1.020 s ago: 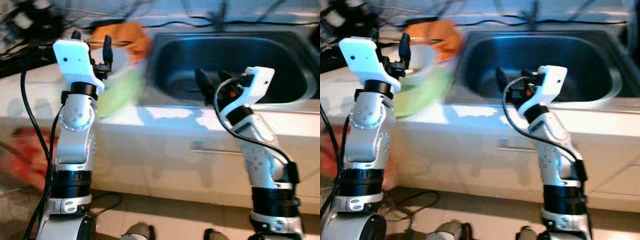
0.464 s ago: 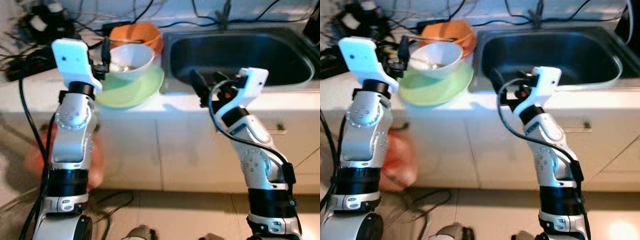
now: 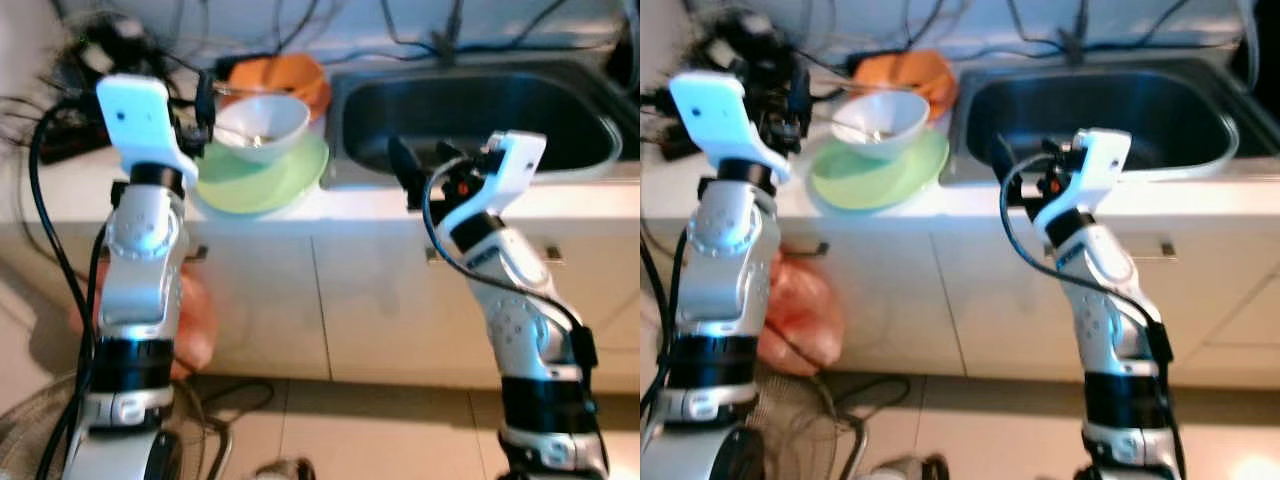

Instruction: Kitchen organization

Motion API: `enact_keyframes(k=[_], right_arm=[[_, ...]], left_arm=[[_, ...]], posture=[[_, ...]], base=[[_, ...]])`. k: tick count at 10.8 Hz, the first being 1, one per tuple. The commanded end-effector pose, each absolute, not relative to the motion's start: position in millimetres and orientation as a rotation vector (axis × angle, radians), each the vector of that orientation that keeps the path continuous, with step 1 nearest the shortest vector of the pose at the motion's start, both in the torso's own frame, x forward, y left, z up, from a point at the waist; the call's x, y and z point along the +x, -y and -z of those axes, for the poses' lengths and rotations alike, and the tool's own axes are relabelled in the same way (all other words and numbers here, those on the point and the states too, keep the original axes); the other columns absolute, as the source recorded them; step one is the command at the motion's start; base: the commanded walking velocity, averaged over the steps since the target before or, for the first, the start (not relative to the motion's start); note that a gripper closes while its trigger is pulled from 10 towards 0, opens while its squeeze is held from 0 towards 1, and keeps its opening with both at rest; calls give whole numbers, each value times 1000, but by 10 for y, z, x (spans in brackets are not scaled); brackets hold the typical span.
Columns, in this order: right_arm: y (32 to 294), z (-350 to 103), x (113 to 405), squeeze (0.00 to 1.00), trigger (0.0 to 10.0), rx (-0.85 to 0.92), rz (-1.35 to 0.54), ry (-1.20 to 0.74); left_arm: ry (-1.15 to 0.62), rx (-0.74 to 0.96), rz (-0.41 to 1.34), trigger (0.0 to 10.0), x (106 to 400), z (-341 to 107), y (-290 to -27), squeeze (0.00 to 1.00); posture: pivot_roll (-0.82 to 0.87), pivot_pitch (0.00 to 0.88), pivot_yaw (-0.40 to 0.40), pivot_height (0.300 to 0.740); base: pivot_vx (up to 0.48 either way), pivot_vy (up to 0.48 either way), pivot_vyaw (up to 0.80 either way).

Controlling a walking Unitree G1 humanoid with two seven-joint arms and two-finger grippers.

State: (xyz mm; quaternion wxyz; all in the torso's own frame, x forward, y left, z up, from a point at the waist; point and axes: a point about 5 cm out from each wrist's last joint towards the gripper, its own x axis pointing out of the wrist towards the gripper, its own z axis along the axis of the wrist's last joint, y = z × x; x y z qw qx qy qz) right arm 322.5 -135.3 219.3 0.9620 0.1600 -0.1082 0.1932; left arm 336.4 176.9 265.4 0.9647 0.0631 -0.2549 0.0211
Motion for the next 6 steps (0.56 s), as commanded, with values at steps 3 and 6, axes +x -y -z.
enact_keyframes(k=[3, 6], right_arm=[[1320, -2213, 3219, 4, 10000, 313, -402, 229], [1313, -2201, 3217, 4, 10000, 304, -408, 224]], left_arm=[[517, 146, -75, 10000, 3356, -2665, -1824, 0], [520, 136, -83, 10000, 3351, -2664, -1829, 0]], posture=[[4, 113, 102, 740], [4, 112, 101, 740]], base=[[439, 0, 0], [247, 0, 0]])
